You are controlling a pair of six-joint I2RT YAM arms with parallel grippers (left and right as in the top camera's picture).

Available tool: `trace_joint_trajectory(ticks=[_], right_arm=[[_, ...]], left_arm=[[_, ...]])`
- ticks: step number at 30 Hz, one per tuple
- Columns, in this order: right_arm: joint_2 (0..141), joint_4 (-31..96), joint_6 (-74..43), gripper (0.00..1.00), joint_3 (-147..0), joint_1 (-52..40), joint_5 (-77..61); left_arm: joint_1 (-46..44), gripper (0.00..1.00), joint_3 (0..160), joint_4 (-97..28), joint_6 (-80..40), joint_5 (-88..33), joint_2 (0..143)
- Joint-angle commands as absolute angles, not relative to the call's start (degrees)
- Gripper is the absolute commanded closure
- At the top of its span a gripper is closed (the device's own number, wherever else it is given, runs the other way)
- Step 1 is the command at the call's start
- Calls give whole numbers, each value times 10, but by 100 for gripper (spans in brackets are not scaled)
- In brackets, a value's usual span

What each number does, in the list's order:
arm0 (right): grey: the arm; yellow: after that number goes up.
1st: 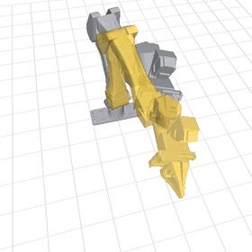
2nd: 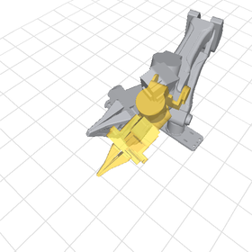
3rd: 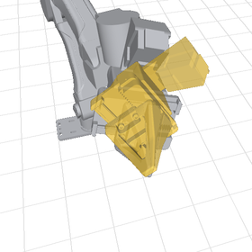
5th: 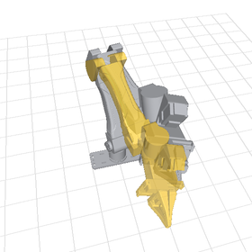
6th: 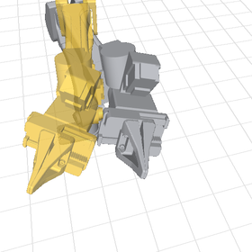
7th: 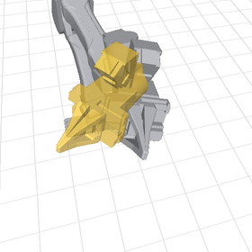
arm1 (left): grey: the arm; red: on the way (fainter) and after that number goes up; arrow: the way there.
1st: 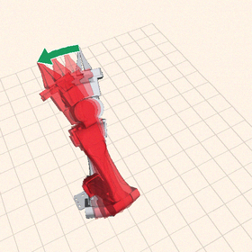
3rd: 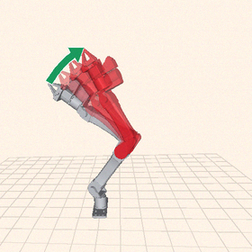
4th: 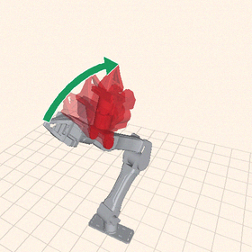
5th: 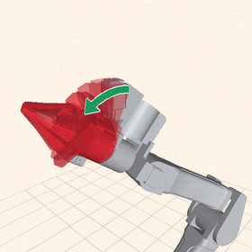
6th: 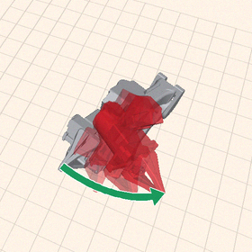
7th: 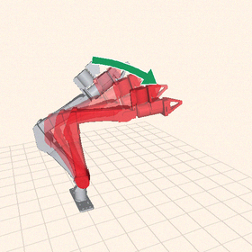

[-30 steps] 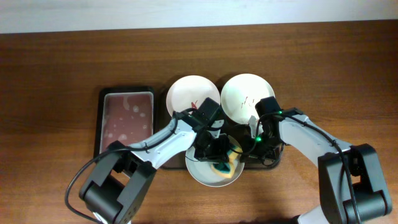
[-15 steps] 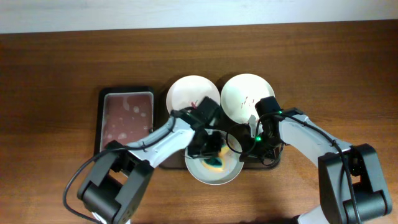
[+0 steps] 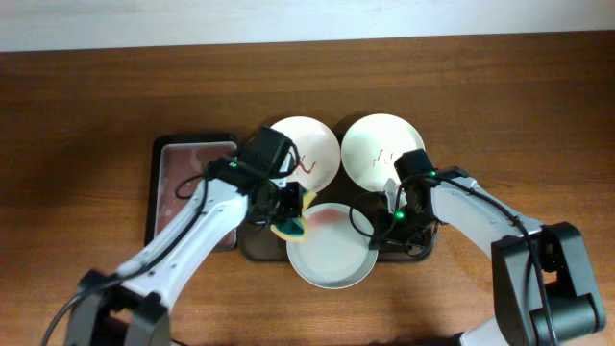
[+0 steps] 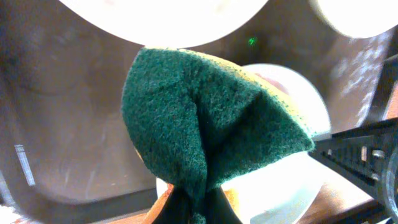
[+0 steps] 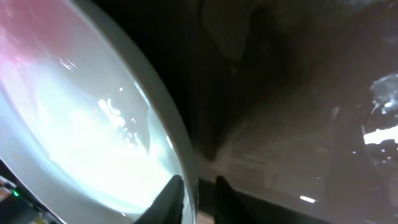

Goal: Clean dirty plates on tray and stack at the side

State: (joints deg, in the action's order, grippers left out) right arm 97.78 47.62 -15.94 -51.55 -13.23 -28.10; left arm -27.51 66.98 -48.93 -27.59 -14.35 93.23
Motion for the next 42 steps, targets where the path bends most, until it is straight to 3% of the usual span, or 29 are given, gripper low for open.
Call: trace_joint_trajectory(ticks=[1,6,12,18,24,29,36,42], right_arm=[[980,466,-155,79,-515,-136,-274],[980,469,-155,96,-515,-137,-274],[974,474,-138,96,-540,-136,-260],[890,551,-138,96,-616,-136,-121],[828,556,-139,96,-660,-155,95],[828,524,-144,96,-661,-242,227],[828,469,-138,96,-661,-426,525],[828,438,-138,96,-661,-517,683]], left_arm=[[-243,100,679,-505,-256,-99,906],[-150,100,679,-529,-243,-56,906],[-79,100,674,-532,-204,54,910],[-49,100,674,-515,-83,8,945],[-6,100,674,-498,-74,2,1004],[-3,100,674,-480,-74,3,1013],[-3,100,674,-480,-74,4,1013],[-3,100,674,-481,-74,3,1013]])
